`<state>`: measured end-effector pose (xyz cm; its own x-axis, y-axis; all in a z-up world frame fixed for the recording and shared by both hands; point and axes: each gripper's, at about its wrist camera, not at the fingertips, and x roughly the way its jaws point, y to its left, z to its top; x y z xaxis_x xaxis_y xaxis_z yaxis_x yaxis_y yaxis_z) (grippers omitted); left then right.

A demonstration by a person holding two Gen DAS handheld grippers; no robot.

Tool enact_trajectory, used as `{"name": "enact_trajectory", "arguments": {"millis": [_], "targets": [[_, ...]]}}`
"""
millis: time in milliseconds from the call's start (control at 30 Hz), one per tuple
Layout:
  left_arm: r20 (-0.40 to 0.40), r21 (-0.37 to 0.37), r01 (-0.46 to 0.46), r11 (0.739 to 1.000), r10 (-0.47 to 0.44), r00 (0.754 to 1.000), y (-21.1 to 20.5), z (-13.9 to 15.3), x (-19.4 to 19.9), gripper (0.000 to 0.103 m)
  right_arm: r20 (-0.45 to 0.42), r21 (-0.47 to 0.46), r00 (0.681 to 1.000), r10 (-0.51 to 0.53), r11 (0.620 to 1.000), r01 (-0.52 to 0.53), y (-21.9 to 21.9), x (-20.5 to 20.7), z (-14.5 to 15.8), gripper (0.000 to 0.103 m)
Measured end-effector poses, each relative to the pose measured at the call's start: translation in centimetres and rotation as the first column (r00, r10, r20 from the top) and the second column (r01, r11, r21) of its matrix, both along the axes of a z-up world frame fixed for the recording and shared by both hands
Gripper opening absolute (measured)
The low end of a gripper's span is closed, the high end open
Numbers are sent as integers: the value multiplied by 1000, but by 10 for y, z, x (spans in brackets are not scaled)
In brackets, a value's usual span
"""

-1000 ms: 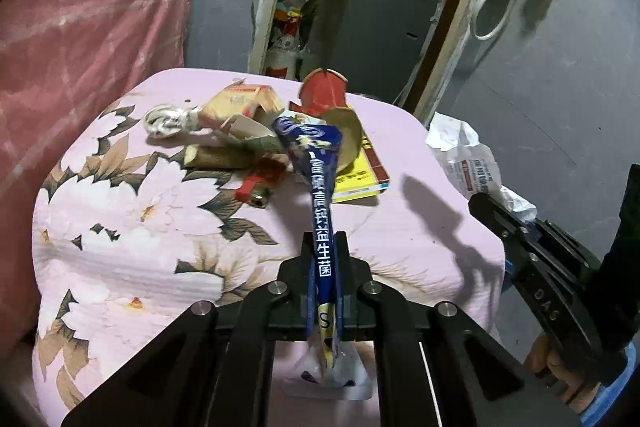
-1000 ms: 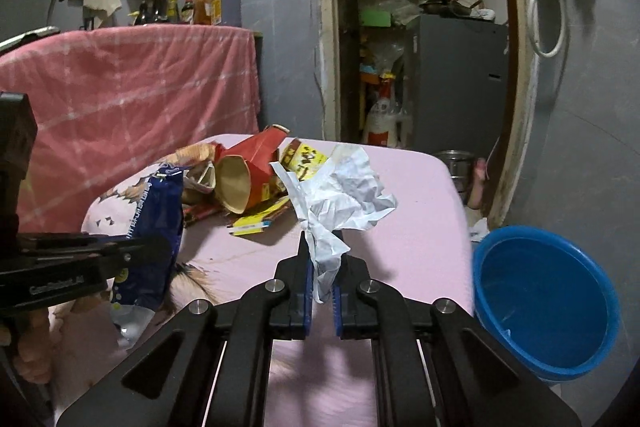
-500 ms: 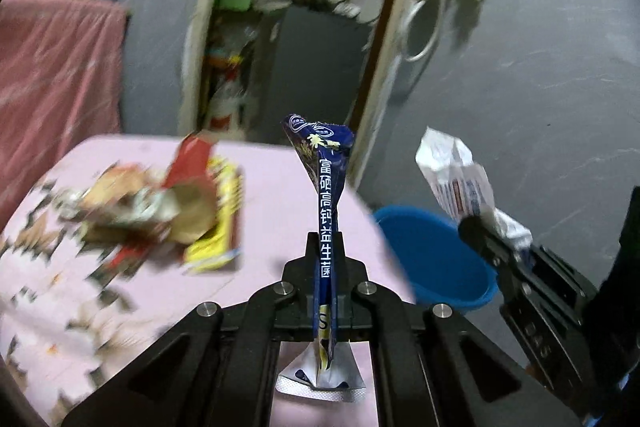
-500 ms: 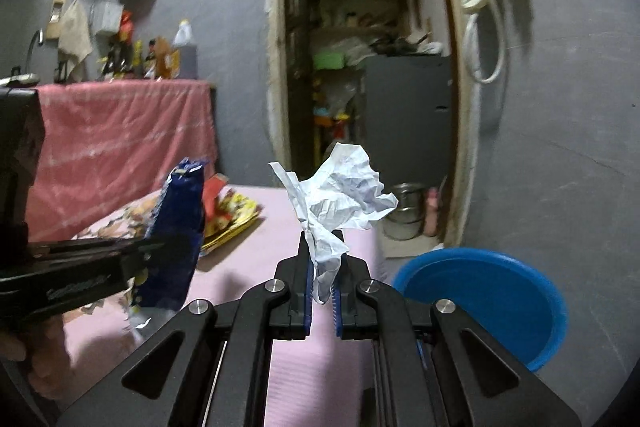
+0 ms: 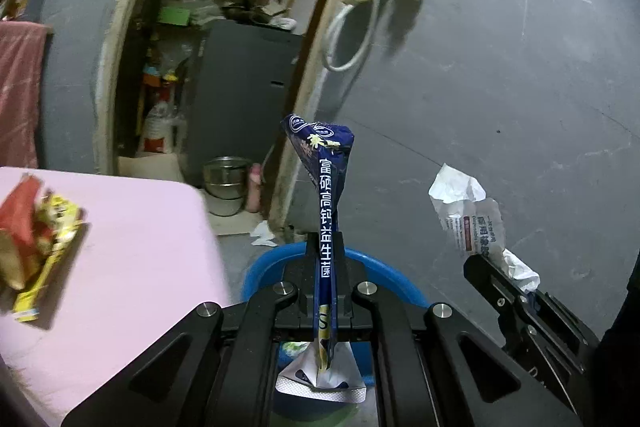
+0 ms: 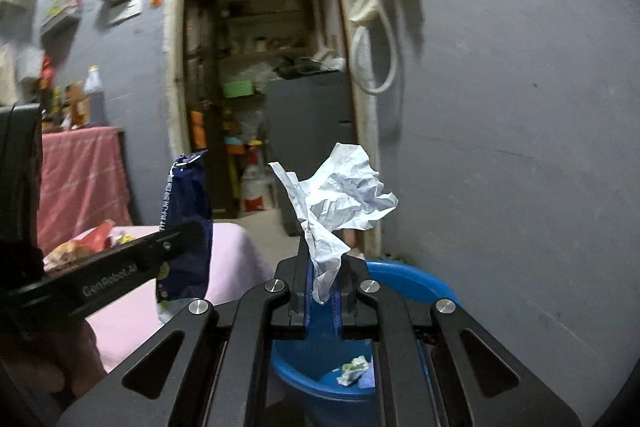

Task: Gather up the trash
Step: 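Carry both items over the blue bucket and open both tools to drop them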

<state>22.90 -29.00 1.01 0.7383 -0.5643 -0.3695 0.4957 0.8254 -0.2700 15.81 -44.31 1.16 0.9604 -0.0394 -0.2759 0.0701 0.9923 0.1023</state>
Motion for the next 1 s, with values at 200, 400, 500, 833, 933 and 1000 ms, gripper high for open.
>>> {"name": "enact_trajectory", "arguments": {"millis": [200, 400, 500, 833, 933, 1000], "targets": [[-67, 28, 40, 999, -38, 997, -27, -14, 27, 2, -55, 45, 997, -51, 998, 54, -24, 8, -8, 6], [-181, 61, 68, 996, -56, 982, -42, -38, 54, 2, -141, 107, 987, -78, 990, 93, -41, 24, -22, 6], [-223, 76, 65, 995, -46, 974, -42, -47, 63, 3, -166, 118, 982, -86, 987, 106, -45, 28, -27, 7], [-253, 81, 34, 996, -13, 967, -35, -55, 61, 29, -224, 134, 970, -95, 983, 127, -47, 40, -33, 24], [-243, 71, 15, 997, 3, 970, -29, -48, 58, 34, -221, 136, 971, -93, 983, 125, -46, 42, -31, 26], [-228, 61, -2, 998, 16, 974, -23, -42, 55, 40, -213, 133, 973, -94, 983, 124, -45, 40, -29, 27]]}}
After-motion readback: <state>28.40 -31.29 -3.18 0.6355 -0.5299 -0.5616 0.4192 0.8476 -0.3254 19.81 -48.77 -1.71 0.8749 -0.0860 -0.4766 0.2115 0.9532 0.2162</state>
